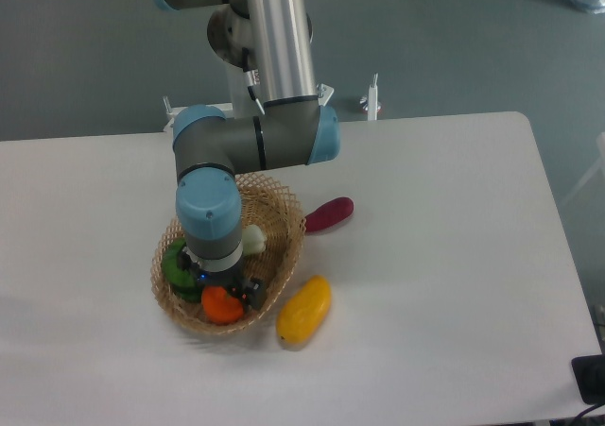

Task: Pick up the orange from the basket
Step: 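Close the gripper around the orange inside the basket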

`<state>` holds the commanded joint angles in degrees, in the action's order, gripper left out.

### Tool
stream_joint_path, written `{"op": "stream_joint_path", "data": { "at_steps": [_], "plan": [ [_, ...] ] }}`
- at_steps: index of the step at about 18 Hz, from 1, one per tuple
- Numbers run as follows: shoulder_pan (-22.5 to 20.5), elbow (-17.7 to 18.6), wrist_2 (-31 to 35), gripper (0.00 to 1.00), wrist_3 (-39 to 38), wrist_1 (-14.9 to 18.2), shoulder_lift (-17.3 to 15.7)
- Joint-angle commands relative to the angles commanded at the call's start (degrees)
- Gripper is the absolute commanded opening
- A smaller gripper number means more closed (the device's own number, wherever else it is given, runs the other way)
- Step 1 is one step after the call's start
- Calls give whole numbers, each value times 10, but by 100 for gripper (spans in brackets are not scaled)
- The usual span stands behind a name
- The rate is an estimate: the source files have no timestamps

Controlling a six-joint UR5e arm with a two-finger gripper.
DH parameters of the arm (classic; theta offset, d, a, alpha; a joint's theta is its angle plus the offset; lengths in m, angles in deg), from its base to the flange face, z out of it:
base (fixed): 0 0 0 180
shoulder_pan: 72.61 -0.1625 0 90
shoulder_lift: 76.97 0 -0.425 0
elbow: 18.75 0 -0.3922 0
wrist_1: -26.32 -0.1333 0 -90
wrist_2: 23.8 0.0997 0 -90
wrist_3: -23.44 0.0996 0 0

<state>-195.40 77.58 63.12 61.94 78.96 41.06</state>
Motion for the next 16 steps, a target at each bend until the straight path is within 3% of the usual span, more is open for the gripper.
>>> {"op": "stream_joint_path", "data": {
  "at_steps": [16],
  "plan": [
    [0,3,1,100,-4,0,7]
  ]
}}
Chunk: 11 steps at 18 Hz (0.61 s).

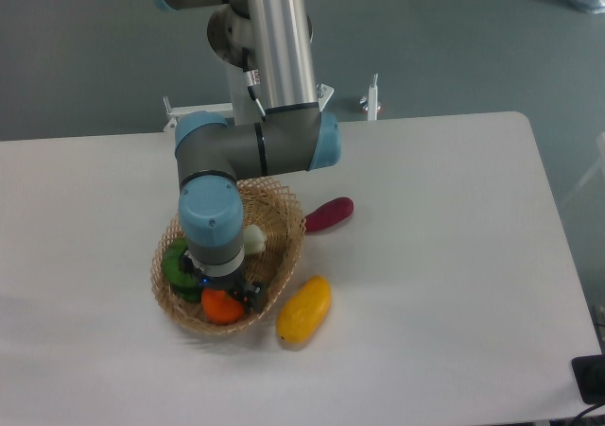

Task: Pick up the orange from the basket
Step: 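Close the gripper around the orange inside the basket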

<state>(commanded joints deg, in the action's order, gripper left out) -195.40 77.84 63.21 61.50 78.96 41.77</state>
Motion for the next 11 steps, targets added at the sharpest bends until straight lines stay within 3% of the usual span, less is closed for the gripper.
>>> {"op": "stream_joint_path", "data": {
  "at_steps": [8,11],
  "plan": [
    [0,-1,2,96,-1,0,3],
    [0,-2,2,82,-1,0,3]
  ]
}}
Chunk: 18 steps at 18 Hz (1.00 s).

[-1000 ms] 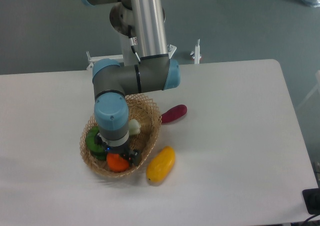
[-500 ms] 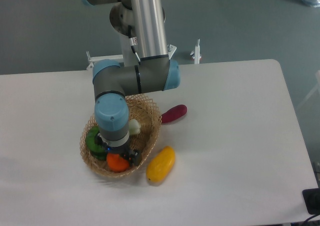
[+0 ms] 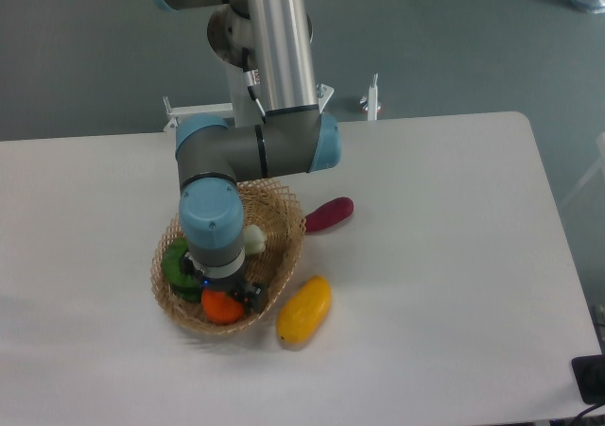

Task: Pick up the orange from the basket
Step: 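Close the gripper around the orange inside the basket, then lift the gripped orange up and out of the basket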

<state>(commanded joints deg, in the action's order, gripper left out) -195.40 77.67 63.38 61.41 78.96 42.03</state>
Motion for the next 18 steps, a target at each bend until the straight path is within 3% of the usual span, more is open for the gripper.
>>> {"op": "stream_joint_path", "data": {
  "at_steps": [6,15,18],
  "plan": [
    [-1,-1,0,72,-1,1,-3],
    [-4,0,-2,71,6,1,-12],
    [-18,-3,-8,71,8,1,-39]
  ]
}}
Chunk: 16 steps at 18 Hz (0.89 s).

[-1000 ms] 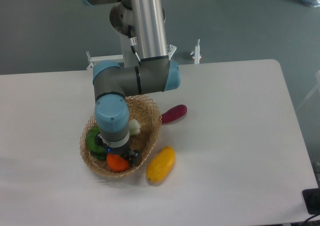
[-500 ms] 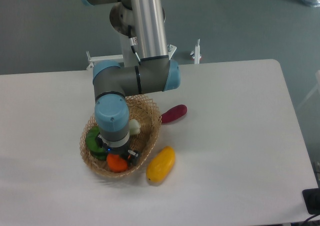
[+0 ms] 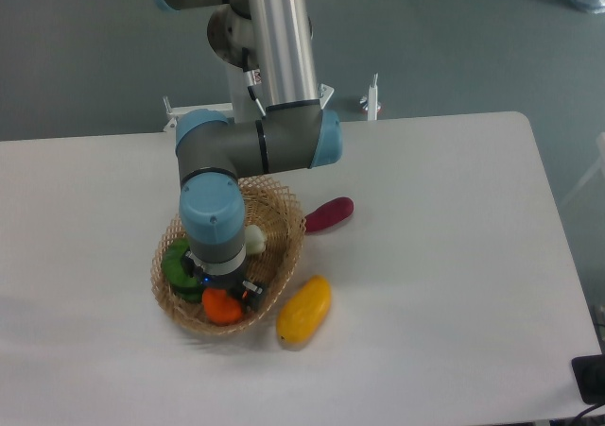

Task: Pick up the orange from the basket
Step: 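Lift the gripped orange up and out of the basket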

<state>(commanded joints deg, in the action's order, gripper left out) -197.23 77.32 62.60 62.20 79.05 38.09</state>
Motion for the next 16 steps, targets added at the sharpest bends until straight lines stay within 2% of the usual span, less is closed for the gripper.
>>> {"op": "stream_joint_path", "data": {
  "at_steps": [3,7,9,12,16],
  "plan": [
    [-16,-8,-29,71,6,5,-27],
    [-35,-25,-33,71,23,11,-59],
    [-42,-37,-33,71,32,26,-71],
    [-55,-65,-33,71,64,65,-88],
    [-78,-120,-33,71,117,147,-90]
  ]
}}
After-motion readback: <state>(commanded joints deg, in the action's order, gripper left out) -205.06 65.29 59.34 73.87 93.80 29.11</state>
